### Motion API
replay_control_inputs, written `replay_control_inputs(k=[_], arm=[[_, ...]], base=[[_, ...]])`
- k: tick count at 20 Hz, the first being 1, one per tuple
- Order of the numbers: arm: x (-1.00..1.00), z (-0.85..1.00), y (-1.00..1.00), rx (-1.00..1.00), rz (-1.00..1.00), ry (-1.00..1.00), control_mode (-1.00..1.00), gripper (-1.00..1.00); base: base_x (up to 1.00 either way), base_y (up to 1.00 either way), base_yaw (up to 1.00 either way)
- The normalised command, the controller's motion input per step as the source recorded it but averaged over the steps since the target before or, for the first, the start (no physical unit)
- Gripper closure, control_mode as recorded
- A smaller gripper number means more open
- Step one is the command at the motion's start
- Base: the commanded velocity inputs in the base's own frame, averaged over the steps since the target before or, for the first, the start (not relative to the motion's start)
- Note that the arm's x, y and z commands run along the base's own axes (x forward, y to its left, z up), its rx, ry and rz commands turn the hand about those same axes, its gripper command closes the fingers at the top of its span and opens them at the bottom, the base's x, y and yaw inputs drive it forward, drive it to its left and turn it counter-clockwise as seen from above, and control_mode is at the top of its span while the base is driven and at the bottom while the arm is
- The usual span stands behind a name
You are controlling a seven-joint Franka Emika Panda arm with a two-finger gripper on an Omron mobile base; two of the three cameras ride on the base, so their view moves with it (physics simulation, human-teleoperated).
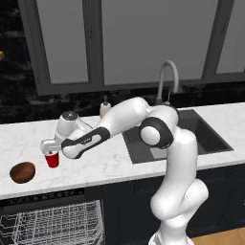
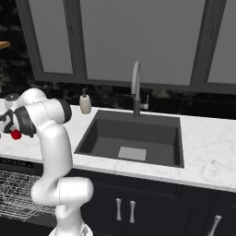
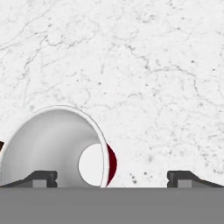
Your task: Pick up the cup and bowl from the counter, place them in the dishwasher, and close the dishwasher door.
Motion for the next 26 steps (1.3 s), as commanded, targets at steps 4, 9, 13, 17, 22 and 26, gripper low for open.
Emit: replay_control_inputs(k=[4,9,13,17,22,26], arm=[[0.0,-0.1,0.0,0.0,-0.01,0.0,-1.0,-1.0],[0.0,0.0,0.0,0.0,0.0,0.0,-1.0,-1.0],[0.0,0.0,0.0,0.0,0.0,0.0,-1.0,1.0],[0.0,0.0,0.0,0.0,0.0,0.0,-1.0,1.0],[0.0,0.0,0.0,0.0,0.0,0.0,-1.0,1.0],[0.0,0.0,-0.05,0.0,0.0,0.01,-1.0,1.0]], base=[[0.0,0.0,0.0],[0.0,0.0,0.0],[0.0,0.0,0.0],[0.0,0.0,0.0],[0.0,0.0,0.0],[0.0,0.0,0.0]])
